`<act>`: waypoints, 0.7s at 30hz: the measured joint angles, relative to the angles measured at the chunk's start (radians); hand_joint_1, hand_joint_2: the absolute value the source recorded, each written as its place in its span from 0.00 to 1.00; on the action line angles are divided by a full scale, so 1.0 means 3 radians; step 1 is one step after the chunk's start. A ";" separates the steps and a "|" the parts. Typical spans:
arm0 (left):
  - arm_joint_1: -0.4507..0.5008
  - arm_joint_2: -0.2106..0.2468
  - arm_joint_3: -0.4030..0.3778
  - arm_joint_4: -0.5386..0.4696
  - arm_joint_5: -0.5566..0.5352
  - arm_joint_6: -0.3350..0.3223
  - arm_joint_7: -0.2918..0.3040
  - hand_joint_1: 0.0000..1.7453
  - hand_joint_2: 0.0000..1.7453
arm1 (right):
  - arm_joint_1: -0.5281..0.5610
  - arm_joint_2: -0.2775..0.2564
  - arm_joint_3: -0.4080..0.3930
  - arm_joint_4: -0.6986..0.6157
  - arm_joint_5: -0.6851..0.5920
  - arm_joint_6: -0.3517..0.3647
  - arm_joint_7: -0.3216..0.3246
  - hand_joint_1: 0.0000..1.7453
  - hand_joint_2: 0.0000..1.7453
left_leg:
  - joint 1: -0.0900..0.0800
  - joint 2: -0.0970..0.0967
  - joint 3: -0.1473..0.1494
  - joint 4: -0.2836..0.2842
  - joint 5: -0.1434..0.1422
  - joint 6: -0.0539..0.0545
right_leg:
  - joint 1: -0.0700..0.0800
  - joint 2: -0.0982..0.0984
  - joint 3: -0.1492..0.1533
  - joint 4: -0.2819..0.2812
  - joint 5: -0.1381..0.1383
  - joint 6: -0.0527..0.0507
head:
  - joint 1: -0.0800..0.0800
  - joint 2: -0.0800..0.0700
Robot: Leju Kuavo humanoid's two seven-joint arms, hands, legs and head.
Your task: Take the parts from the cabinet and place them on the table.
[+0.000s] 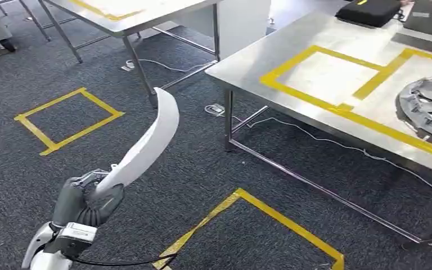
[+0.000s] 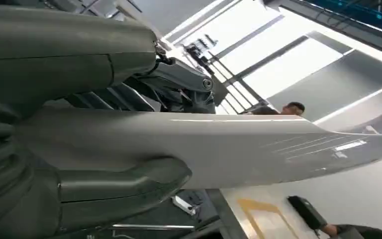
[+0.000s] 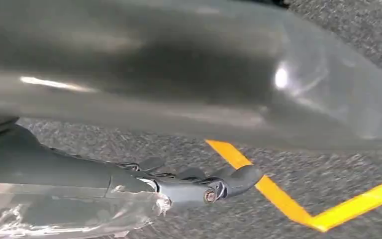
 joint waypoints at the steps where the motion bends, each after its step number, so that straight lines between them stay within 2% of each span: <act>1: 0.0001 0.0000 0.0002 0.0000 0.0001 -0.0004 -0.0012 1.00 1.00 | -0.0007 0.0000 0.0000 -0.0001 0.0006 0.0005 -0.0001 0.00 0.00 | 0.0009 -0.0127 -0.0074 0.0160 -0.0112 -0.0006 | -0.0006 0.0029 -0.0003 0.0000 0.0005 -0.0021 | -0.0005 0.0000; 2: 0.0006 0.0000 0.0007 0.0000 -0.0001 -0.0010 -0.0020 1.00 1.00 | -0.0018 0.0000 0.0000 0.0000 0.0013 0.0006 0.0000 0.00 0.00 | 0.0009 -0.0182 -0.0205 0.0429 -0.0252 -0.0011 | -0.0008 0.0068 -0.0009 0.0000 0.0007 -0.0028 | -0.0018 0.0000; 3: 0.0006 0.0000 0.0010 0.0000 -0.0006 -0.0014 -0.0026 1.00 1.00 | -0.0023 0.0000 0.0001 0.0000 0.0018 0.0008 0.0000 0.00 0.00 | 0.0009 -0.0201 -0.0358 0.0723 -0.0374 -0.0016 | -0.0007 0.0111 -0.0013 0.0000 0.0010 -0.0034 | -0.0022 0.0000; 4: 0.0006 0.0001 0.0011 0.0001 -0.0009 -0.0022 -0.0032 1.00 1.00 | -0.0023 0.0000 0.0001 0.0000 0.0019 0.0010 0.0000 0.00 0.00 | 0.0006 -0.0210 -0.0481 0.0944 -0.0435 -0.0016 | -0.0004 0.0150 -0.0015 0.0000 0.0011 -0.0036 | -0.0019 0.0000; 5: 0.0006 0.0001 0.0011 0.0003 -0.0009 -0.0028 -0.0034 1.00 1.00 | -0.0020 0.0000 0.0001 0.0000 0.0023 0.0012 0.0002 0.00 0.00 | 0.0005 -0.0218 -0.0546 0.1032 -0.0419 -0.0012 | -0.0002 0.0196 -0.0015 0.0000 0.0012 -0.0036 | -0.0020 0.0000; 6: 0.0005 0.0001 0.0014 0.0003 -0.0009 -0.0028 -0.0041 1.00 1.00 | -0.0017 0.0000 0.0000 0.0000 0.0024 0.0017 0.0009 0.00 0.00 | 0.0005 -0.0224 -0.0530 0.0963 -0.0321 -0.0001 | -0.0002 0.0244 -0.0012 0.0000 0.0012 -0.0035 | -0.0020 0.0000; 7: 0.0004 0.0001 0.0015 0.0003 -0.0013 -0.0034 -0.0043 1.00 1.00 | -0.0016 0.0000 0.0000 0.0000 0.0025 0.0023 0.0010 0.00 0.00 | 0.0005 -0.0234 -0.0455 0.0783 -0.0180 0.0010 | -0.0003 0.0290 -0.0010 0.0000 0.0014 -0.0032 | -0.0019 0.0000; 8: 0.0002 0.0000 0.0015 0.0003 -0.0017 -0.0042 -0.0045 1.00 1.00 | -0.0017 0.0000 0.0000 0.0000 0.0028 0.0032 0.0009 0.00 0.00 | 0.0007 -0.0269 -0.0317 0.0486 -0.0012 0.0023 | -0.0006 0.0343 -0.0008 0.0000 0.0019 -0.0025 | -0.0020 0.0000; 9: 0.0000 0.0001 0.0015 0.0003 -0.0018 -0.0043 -0.0048 1.00 1.00 | -0.0020 0.0000 0.0000 0.0000 0.0029 0.0036 0.0009 0.00 0.00 | 0.0014 -0.0380 -0.0186 0.0227 0.0093 0.0031 | -0.0012 0.0385 -0.0010 0.0000 0.0025 -0.0014 | -0.0022 0.0000; 10: -0.0001 0.0000 0.0015 0.0003 -0.0019 -0.0043 -0.0051 1.00 1.00 | -0.0025 0.0000 0.0000 0.0000 0.0032 0.0041 0.0010 0.00 0.00 | 0.0019 -0.0536 -0.0117 0.0052 0.0092 0.0042 | 0.0009 0.0423 -0.0027 0.0017 0.0023 0.0010 | -0.0023 0.0000; 11: -0.0007 -0.0004 0.0015 0.0004 -0.0019 -0.0044 -0.0052 1.00 1.00 | -0.0030 0.0000 0.0000 0.0000 0.0034 0.0043 0.0009 0.00 0.00 | 0.0031 -0.0504 -0.0108 0.0019 0.0070 0.0043 | 0.0005 0.0461 -0.0044 0.0022 0.0022 0.0025 | -0.0018 0.0000; 12: -0.0007 -0.0005 0.0015 0.0004 -0.0022 -0.0046 -0.0052 1.00 1.00 | -0.0022 0.0000 0.0000 0.0000 0.0034 0.0047 0.0009 0.00 0.00 | 0.0020 -0.0486 -0.0106 0.0016 0.0068 0.0055 | -0.0001 0.0484 -0.0057 0.0003 0.0030 0.0046 | -0.0020 0.0000; 13: -0.0018 -0.0006 0.0018 0.0004 -0.0024 -0.0047 -0.0052 1.00 1.00 | -0.0003 0.0000 0.0000 0.0000 0.0037 0.0051 0.0010 0.00 0.00 | 0.0004 -0.0455 -0.0105 0.0016 0.0070 0.0083 | -0.0019 0.0519 -0.0063 -0.0023 0.0044 0.0077 | -0.0028 0.0000; 14: -0.0022 -0.0011 0.0019 0.0004 -0.0024 -0.0047 -0.0052 1.00 1.00 | 0.0013 0.0000 0.0000 0.0000 0.0038 0.0052 0.0010 0.00 0.00 | 0.0013 -0.0421 -0.0098 0.0003 0.0082 0.0114 | -0.0023 0.0547 -0.0081 -0.0035 0.0050 0.0104 | -0.0025 0.0000; 15: -0.0032 -0.0018 0.0021 0.0004 -0.0025 -0.0047 -0.0052 1.00 1.00 | 0.0024 0.0000 0.0000 0.0000 0.0038 0.0052 0.0011 0.00 0.00 | 0.0021 -0.0368 -0.0088 -0.0019 0.0099 0.0139 | -0.0022 0.0451 -0.0075 -0.0001 0.0036 0.0105 | -0.0023 0.0000; 16: -0.0029 -0.0027 0.0023 0.0004 -0.0028 -0.0048 -0.0055 1.00 1.00 | 0.0020 0.0000 -0.0001 0.0000 0.0038 0.0052 0.0011 0.00 0.00 | 0.0018 -0.0347 -0.0080 -0.0022 0.0094 0.0161 | -0.0016 0.0264 -0.0128 0.0122 -0.0055 0.0108 | 0.0010 0.0000; 17: -0.0025 -0.0029 0.0028 0.0004 -0.0028 -0.0048 -0.0056 1.00 1.00 | 0.0006 0.0000 0.0000 0.0000 0.0038 0.0053 0.0011 0.00 0.00 | 0.0011 -0.0301 -0.0078 -0.0022 0.0089 0.0173 | -0.0014 0.0148 -0.0237 0.0348 -0.0193 0.0121 | 0.0024 0.0000; 18: -0.0014 -0.0029 0.0034 0.0004 -0.0028 -0.0048 -0.0056 1.00 1.00 | -0.0004 0.0000 0.0000 0.0000 0.0038 0.0053 0.0011 0.00 0.00 | 0.0001 -0.0249 -0.0070 -0.0022 0.0081 0.0185 | -0.0016 0.0086 -0.0378 0.0646 -0.0337 0.0131 | 0.0023 0.0000; 19: -0.0014 -0.0029 0.0036 0.0005 -0.0029 -0.0048 -0.0056 1.00 1.00 | -0.0009 0.0001 0.0002 0.0000 0.0041 0.0057 0.0010 0.00 0.00 | -0.0006 -0.0198 -0.0067 -0.0021 0.0069 0.0192 | -0.0017 0.0063 -0.0514 0.0926 -0.0451 0.0142 | 0.0022 0.0000; 20: -0.0013 -0.0031 0.0037 0.0005 -0.0029 -0.0048 -0.0056 1.00 1.00 | -0.0006 0.0001 0.0001 0.0000 0.0039 0.0057 0.0010 0.00 0.00 | -0.0011 -0.0161 -0.0059 -0.0020 0.0060 0.0191 | -0.0017 0.0061 -0.0580 0.1052 -0.0474 0.0148 | 0.0023 0.0000; 21: -0.0013 -0.0031 0.0038 0.0006 -0.0029 -0.0048 -0.0056 1.00 1.00 | 0.0000 0.0001 0.0001 0.0000 0.0039 0.0069 0.0011 0.00 0.00 | -0.0014 -0.0143 -0.0042 -0.0020 0.0035 0.0185 | -0.0015 0.0061 -0.0567 0.1027 -0.0413 0.0149 | 0.0020 0.0000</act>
